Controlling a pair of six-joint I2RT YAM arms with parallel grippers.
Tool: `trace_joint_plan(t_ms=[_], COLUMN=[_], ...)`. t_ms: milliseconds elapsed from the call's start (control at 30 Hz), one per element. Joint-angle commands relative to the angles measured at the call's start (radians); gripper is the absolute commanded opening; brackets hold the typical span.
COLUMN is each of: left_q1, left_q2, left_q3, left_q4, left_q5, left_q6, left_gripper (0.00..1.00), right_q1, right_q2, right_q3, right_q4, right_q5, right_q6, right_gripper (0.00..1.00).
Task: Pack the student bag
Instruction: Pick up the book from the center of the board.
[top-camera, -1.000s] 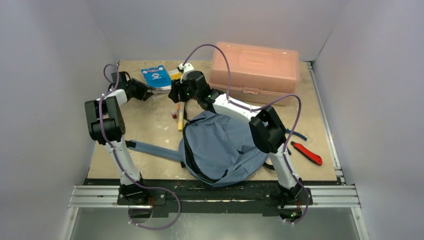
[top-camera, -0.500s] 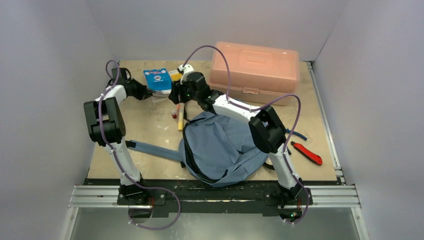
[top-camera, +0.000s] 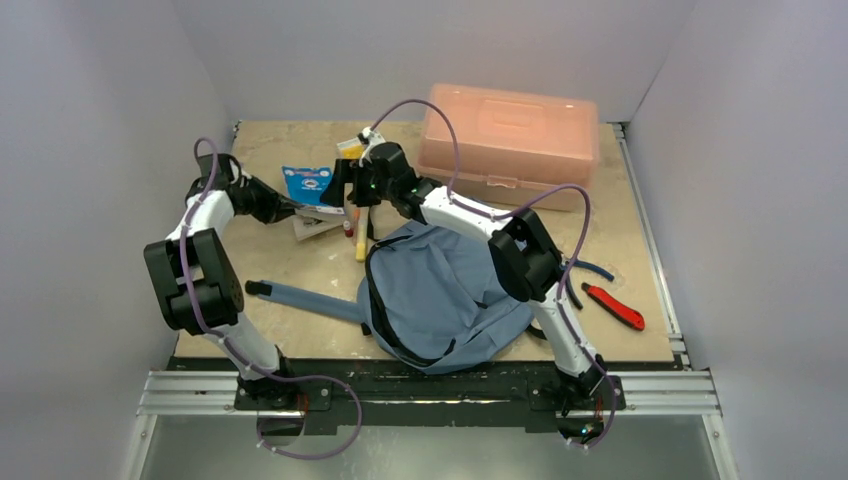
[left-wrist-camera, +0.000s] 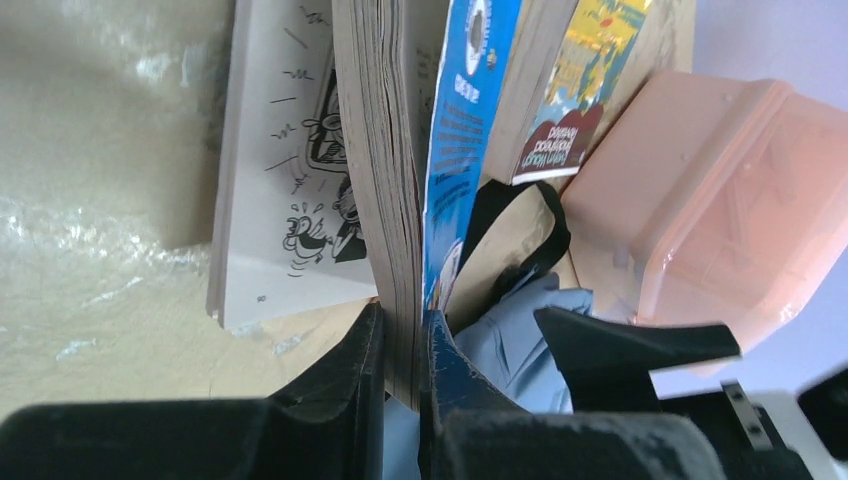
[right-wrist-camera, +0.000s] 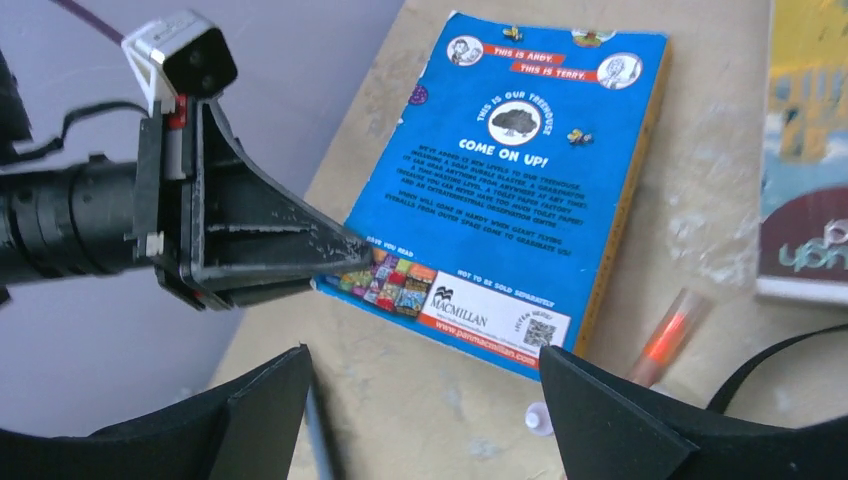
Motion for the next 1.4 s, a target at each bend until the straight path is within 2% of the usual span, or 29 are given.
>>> trace_joint_plan(t_ms=[0,133,333,500,700,867,1033,1067,1167,1200,1300,1333,1367], left_q1=[0.010,0.018,0.032,0.032,0.031,0.030,0.029,0.029,0.017,0.012,-0.002,-0.006,-0.009], left_q2=[-0.093,-0.144,-0.154,-0.143,-0.139,-0.142,-0.149,-0.155,-0.187,-0.204,-0.276,-0.302,-0.331], left_q3=[-0.039,-0.059,-0.073,-0.088,-0.124,-0.165,-0.171,-0.166,-0.151,-0.145,-0.155,-0.160,-0.168], left_q4=[0.068,0.070,0.076,0.110,0.134,0.157,0.119,0.094,-0.001,-0.040,-0.128,-0.148,-0.166], left_q5=[0.158,0.183,0.201,0.235,0.231,0.233,0.221,0.210,0.133,0.095,-0.036,-0.077,-0.128], left_q6=[-0.030,-0.025,-0.024,-0.052,-0.058,-0.060,-0.011,0.008,0.089,0.124,0.193,0.209,0.223], left_gripper=[0.00,0.00,0.00,0.00,0.00,0.00,0.00,0.04,0.24,0.28,0.45,0.54,0.68], right_q1=[-0.036,-0.056,-0.086,-0.092,-0.072,-0.058,-0.050,-0.052,-0.056,-0.060,-0.066,-0.067,-0.069], right_q2=[0.027,0.051,0.121,0.168,0.192,0.226,0.246,0.245,0.235,0.225,0.190,0.180,0.170], right_q3=[-0.033,-0.060,0.009,0.009,-0.004,-0.013,-0.045,-0.053,-0.068,-0.074,-0.082,-0.086,-0.089], right_q4=[0.103,0.173,0.106,0.180,0.303,0.463,0.607,0.623,0.683,0.682,0.680,0.692,0.704], right_q5=[-0.120,-0.154,-0.120,-0.177,-0.252,-0.313,-0.330,-0.331,-0.346,-0.339,-0.318,-0.316,-0.315], right_q6=[0.331,0.458,0.434,0.490,0.645,0.784,0.884,0.888,0.890,0.877,0.822,0.816,0.809], right_gripper=[0.88,0.89,0.88,0.84,0.82,0.68,0.42,0.33,0.08,0.04,0.00,0.00,0.00])
